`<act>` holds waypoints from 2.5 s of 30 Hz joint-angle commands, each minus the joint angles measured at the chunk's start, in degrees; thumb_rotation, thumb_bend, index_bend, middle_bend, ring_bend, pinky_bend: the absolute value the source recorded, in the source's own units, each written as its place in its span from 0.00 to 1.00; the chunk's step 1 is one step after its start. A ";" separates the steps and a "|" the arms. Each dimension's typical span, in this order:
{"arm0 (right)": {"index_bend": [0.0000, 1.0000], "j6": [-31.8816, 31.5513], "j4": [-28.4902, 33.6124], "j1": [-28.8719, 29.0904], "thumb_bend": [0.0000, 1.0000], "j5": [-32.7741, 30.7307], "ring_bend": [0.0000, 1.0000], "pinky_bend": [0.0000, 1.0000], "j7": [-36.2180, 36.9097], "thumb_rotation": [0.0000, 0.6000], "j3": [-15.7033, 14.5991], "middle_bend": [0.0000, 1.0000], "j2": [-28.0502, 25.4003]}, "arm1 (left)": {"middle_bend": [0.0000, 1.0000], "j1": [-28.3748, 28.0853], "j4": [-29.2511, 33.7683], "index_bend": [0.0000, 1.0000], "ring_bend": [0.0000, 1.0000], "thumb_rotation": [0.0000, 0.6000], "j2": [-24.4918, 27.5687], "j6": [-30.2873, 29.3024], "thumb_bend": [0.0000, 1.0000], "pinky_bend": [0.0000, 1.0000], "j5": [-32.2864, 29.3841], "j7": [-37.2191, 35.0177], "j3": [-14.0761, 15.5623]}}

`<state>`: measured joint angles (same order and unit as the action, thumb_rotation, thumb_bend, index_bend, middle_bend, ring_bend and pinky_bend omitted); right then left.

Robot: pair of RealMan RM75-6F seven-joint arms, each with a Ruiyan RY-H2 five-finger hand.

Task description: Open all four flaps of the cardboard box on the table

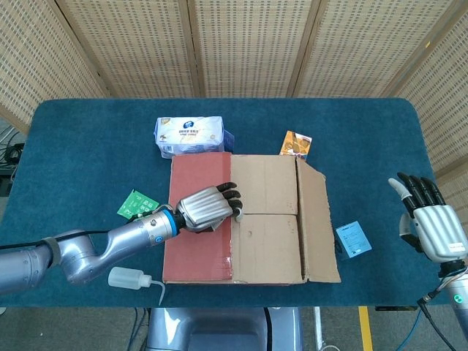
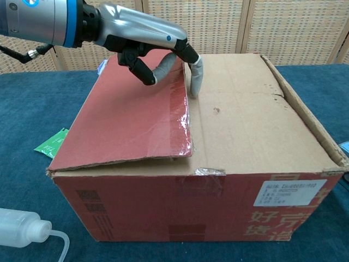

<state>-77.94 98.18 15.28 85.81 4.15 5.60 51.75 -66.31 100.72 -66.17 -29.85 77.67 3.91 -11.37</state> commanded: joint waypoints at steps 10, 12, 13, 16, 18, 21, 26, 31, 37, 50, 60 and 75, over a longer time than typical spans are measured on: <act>0.05 0.37 -0.67 0.35 0.85 -0.53 0.00 0.04 0.70 1.00 0.80 0.04 0.56 | 0.35 1.09 1.53 0.39 0.20 1.00 3.18 -2.55 1.00 0.12 0.18 -0.29 -0.09; 0.05 0.54 -0.75 0.46 0.85 -0.56 0.00 0.04 0.75 1.00 0.87 0.04 0.66 | 0.35 1.31 2.15 0.39 0.21 1.00 3.97 -3.14 1.00 0.12 0.36 -0.65 -0.37; 0.05 0.66 -0.79 0.52 0.85 -0.59 0.00 0.04 0.76 1.00 0.89 0.04 0.70 | 0.35 1.42 2.48 0.39 0.21 1.00 4.41 -3.38 1.00 0.12 0.48 -0.82 -0.48; 0.05 1.00 -0.92 0.71 0.85 -0.70 0.00 0.04 0.79 1.00 1.01 0.04 0.83 | 0.37 2.00 3.95 0.39 0.22 1.00 6.34 -4.46 1.00 0.12 1.30 -1.29 -0.80; 0.05 1.16 -1.00 0.81 0.85 -0.77 0.00 0.04 0.83 1.00 1.13 0.04 0.88 | 0.38 2.63 5.22 0.39 0.23 1.00 8.04 -5.31 1.00 0.12 2.27 -1.82 -0.83; 0.05 1.25 -1.00 0.89 0.85 -0.87 0.00 0.04 0.87 1.00 1.32 0.04 0.86 | 0.41 3.54 6.82 0.39 0.26 1.00 10.32 -6.64 1.00 0.12 3.80 -2.44 -0.86; 0.05 1.45 -0.89 1.07 0.85 -0.82 0.00 0.04 0.68 1.00 1.50 0.04 0.88 | 0.43 4.90 9.19 0.39 0.28 1.00 14.06 -8.34 1.00 0.12 6.04 -3.54 -0.87; 0.05 1.73 -0.54 1.24 0.85 -0.93 0.00 0.04 0.41 1.00 1.66 0.04 0.72 | 0.44 6.56 10.84 0.39 0.29 1.00 17.09 -10.55 1.00 0.12 8.11 -5.24 -0.85; 0.05 1.82 0.02 1.29 0.85 -1.03 0.00 0.04 -0.04 1.00 1.83 0.04 0.38 | 0.44 9.06 12.22 0.39 0.29 1.00 21.40 -13.39 1.00 0.12 10.97 -8.24 -0.51; 0.05 2.44 1.31 1.62 0.85 -0.97 0.00 0.04 -1.18 1.00 1.91 0.04 0.10 | 0.45 15.57 12.69 0.39 0.30 1.00 31.72 -17.17 1.00 0.12 17.27 -15.96 2.77; 0.05 2.25 2.59 1.58 0.85 -0.81 0.00 0.04 -2.52 1.00 1.95 0.04 -0.27 | 0.45 20.45 10.30 0.39 0.30 1.00 35.37 -21.14 1.00 0.12 19.57 -19.97 4.76; 0.05 2.17 3.31 1.36 0.85 -0.66 0.00 0.04 -3.20 1.00 1.74 0.04 -0.14 | 0.21 27.19 7.93 0.21 0.12 1.00 31.79 -25.40 0.35 0.12 17.20 -14.48 6.22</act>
<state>-75.76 101.51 16.66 85.16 0.95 7.34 51.59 -40.14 108.66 -32.24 -54.46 96.84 -13.53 -4.78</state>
